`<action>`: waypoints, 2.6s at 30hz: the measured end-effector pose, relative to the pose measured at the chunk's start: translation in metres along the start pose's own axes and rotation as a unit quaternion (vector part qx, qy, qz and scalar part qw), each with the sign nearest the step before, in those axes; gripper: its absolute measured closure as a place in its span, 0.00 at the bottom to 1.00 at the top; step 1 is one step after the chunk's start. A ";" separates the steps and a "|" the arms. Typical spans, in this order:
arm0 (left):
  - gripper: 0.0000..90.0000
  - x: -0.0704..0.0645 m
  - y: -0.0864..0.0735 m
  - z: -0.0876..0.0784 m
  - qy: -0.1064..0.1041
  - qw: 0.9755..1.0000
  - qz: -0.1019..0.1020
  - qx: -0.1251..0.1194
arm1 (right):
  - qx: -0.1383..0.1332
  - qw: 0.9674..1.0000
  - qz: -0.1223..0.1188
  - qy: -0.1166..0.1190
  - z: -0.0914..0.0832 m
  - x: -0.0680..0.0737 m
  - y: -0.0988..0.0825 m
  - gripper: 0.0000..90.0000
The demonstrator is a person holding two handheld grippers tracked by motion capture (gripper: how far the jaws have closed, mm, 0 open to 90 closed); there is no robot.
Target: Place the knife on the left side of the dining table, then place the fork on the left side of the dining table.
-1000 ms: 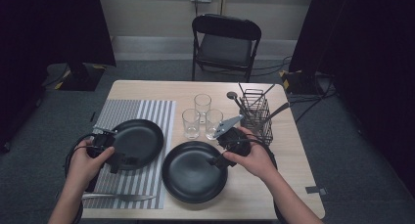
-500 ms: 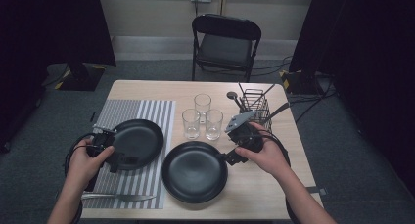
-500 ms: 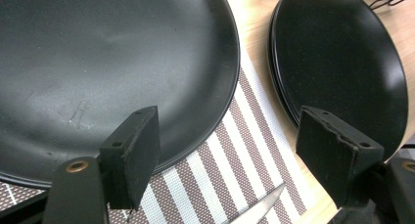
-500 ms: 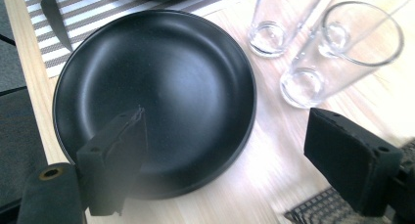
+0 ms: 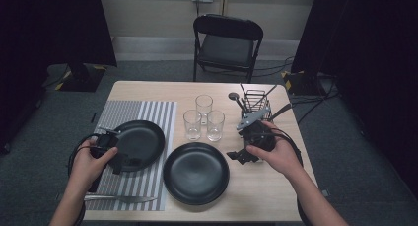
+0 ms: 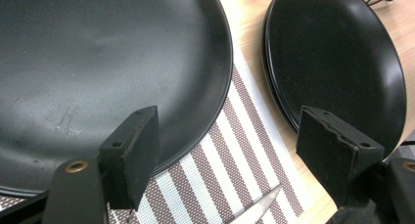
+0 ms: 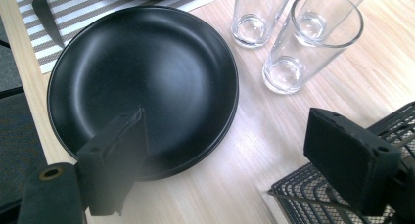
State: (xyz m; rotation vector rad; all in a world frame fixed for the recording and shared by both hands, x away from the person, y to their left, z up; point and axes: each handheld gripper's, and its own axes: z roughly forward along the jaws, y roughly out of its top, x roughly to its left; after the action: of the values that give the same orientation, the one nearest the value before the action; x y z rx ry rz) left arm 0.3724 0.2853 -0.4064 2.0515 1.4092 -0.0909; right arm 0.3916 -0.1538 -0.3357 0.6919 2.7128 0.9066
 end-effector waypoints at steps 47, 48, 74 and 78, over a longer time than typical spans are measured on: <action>0.27 -0.002 -0.003 0.002 -0.004 1.000 0.003 0.004 | -0.001 0.998 0.044 -0.038 -0.025 -0.041 0.000 0.17; 0.27 -0.002 -0.003 0.002 -0.004 1.000 0.003 0.004 | -0.001 0.998 0.044 -0.038 -0.025 -0.041 0.000 0.17; 0.27 0.001 0.000 0.003 -0.008 1.000 0.004 0.005 | -0.002 0.995 0.076 -0.065 -0.021 -0.070 0.009 0.17; 0.27 0.000 0.001 0.003 -0.011 1.000 0.003 0.004 | 0.002 0.994 0.084 -0.064 -0.019 -0.074 0.011 0.18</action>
State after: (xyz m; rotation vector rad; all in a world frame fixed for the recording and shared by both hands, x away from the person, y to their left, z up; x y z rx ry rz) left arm 0.3740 0.2837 -0.4088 2.0541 1.3927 -0.1152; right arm 0.4538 -0.1919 -0.3113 0.9555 2.5743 0.8613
